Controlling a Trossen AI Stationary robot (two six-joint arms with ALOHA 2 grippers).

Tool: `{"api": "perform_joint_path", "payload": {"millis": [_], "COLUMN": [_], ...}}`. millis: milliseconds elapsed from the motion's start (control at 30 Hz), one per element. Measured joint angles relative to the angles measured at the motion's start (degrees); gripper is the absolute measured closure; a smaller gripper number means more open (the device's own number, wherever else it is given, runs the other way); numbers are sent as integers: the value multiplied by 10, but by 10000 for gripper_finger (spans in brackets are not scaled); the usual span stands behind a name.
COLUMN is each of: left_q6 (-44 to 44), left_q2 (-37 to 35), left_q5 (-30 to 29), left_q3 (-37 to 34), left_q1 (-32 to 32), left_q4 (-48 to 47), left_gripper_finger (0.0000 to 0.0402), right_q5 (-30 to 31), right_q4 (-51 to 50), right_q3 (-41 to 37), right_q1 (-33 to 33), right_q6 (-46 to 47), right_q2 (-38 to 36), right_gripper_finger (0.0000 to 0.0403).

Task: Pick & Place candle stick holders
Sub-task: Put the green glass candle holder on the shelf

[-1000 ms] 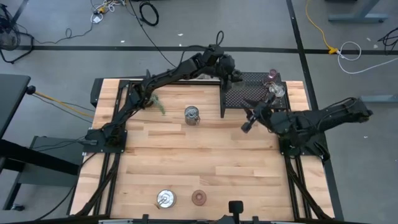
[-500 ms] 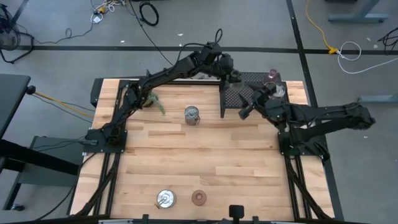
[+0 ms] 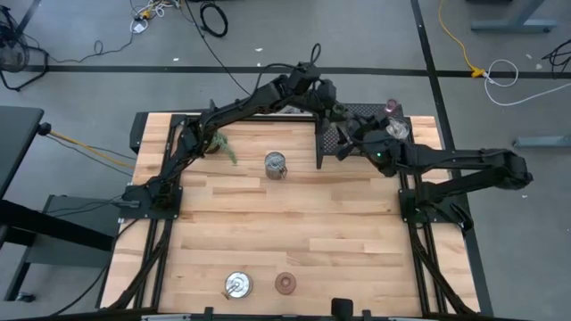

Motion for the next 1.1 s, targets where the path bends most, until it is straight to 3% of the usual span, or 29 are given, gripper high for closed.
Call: {"api": "perform_joint_path", "payload": {"millis": [367, 567, 733, 867, 1100], "left_q6": [1, 4, 1, 3, -1], "left_q2": [-11, -15, -17, -18, -18], "left_q5": [13, 9, 17, 13, 11], "left_q3": [-1, -1, -1, -1, -1], "left_q1": [-4, -4, -4, -5, -3], "left_q4": [-1, 1, -7, -3, -10], "left_gripper_finger": [273, 273, 273, 273, 273], "right_q5": [-66, -47, -70, -30, -47], "right_q4": [68, 102, 126, 131, 128], "right_q3": [0, 0, 0, 0, 0], "right_q1": [-63, -79, -78, -76, -78], "right_q6": [-18, -46, -67, -61, -34], "right_q2": [52, 81, 86, 87, 86], "right_gripper_finger": [101, 101, 101, 125, 138]}}
